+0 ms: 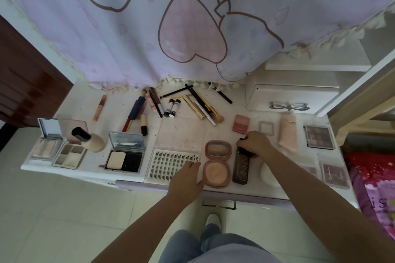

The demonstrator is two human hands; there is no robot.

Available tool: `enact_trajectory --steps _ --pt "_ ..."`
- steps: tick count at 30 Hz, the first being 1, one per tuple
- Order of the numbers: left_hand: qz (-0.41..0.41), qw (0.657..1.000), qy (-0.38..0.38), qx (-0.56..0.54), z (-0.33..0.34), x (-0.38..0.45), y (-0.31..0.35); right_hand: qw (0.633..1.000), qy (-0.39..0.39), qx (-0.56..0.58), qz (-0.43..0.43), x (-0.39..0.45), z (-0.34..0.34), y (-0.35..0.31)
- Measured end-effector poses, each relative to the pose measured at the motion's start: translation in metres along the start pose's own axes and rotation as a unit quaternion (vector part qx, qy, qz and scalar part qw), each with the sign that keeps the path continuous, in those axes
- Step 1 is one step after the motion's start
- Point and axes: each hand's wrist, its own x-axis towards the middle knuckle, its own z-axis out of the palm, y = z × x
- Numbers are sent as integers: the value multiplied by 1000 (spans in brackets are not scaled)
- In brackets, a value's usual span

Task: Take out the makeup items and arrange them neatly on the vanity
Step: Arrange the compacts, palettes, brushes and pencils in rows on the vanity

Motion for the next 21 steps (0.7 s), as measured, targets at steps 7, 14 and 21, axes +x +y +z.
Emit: enact_trajectory --steps 7,14,21 --pt "34 998 -8 -43 -23 -3 21 972 24 232 -37 -48 -28 23" --pt "92 987 1 -131 -40 -37 78 913 9 371 -172 -142 -58 7" --pt "84 980 174 -50 -51 -103 69 953 -3 200 -228 -197 -53 -17"
